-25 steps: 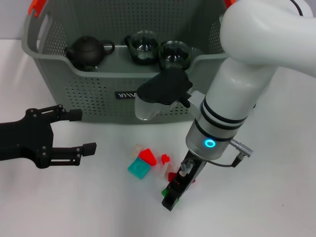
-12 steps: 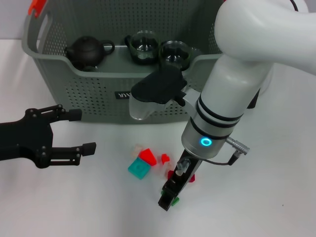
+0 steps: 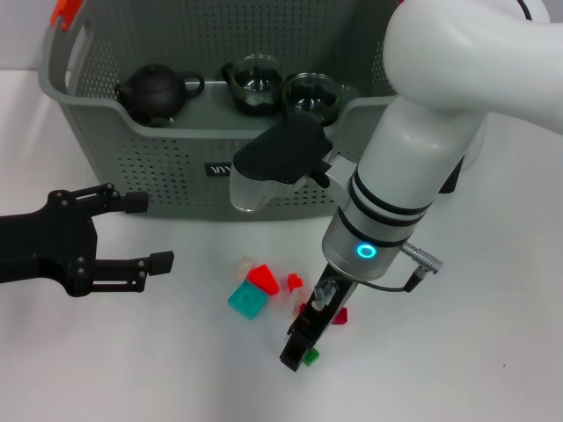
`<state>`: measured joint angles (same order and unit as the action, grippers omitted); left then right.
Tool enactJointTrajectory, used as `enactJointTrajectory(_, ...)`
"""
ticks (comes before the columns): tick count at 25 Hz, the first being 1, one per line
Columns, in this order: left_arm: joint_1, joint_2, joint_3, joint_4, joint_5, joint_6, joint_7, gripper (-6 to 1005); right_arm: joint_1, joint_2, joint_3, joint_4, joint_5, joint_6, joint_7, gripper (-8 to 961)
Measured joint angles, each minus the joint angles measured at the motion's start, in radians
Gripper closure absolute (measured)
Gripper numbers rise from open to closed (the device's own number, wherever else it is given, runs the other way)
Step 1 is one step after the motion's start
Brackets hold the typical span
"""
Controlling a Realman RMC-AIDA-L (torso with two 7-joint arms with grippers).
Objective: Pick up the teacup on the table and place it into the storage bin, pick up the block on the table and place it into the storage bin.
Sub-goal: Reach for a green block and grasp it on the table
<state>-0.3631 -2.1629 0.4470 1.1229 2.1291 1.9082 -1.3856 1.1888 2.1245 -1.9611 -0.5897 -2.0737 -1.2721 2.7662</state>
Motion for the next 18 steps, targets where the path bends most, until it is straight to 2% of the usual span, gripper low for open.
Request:
enactJointTrajectory(12,-0.002,0.000,0.001,0.000,0.000,-0.002,-0.001,108,-0.004,0.000,-0.028,-0.006,0.035,0.003,-0.034,287)
enactJointTrajectory(15,-0.002,0.000,0.001,-0.001,0.000,-0.002,-0.001,108,-0.004,0.000,-0.050,-0.004,0.045,0.012,-0.038,370)
enactJointTrajectory(18,-0.002,0.000,0.001,-0.005,0.000,-0.002,-0.001,108,-0.006,0.000,-0.052,-0.004,0.046,0.017,-0.038,371)
